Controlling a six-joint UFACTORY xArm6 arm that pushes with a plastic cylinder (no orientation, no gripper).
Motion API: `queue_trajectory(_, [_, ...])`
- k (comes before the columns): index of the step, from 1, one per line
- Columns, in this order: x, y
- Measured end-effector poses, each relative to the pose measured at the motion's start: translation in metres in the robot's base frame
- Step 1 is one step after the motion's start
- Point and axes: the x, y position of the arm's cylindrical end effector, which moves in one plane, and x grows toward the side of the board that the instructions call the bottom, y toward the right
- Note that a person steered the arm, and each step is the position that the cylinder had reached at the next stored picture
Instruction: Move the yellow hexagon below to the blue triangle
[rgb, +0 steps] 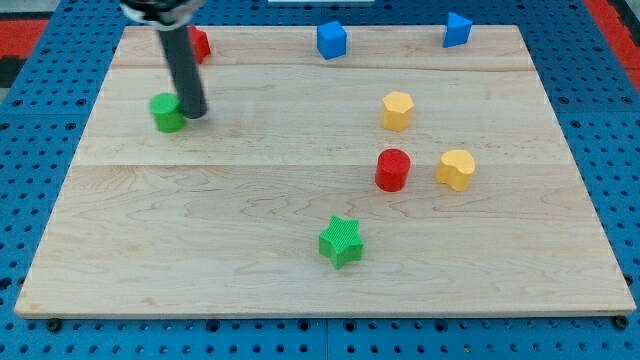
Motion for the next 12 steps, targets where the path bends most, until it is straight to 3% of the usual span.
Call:
queue_trajectory(4, [0.003, 0.007])
queue_trajectory(6, [0.004, 0.189])
queue_trajectory(8, [0.005, 0.253])
queue_trajectory(9, [0.006, 0.343])
queue_trajectory(11, [0.084, 0.347])
queue_trajectory(12, [0.064, 0.386])
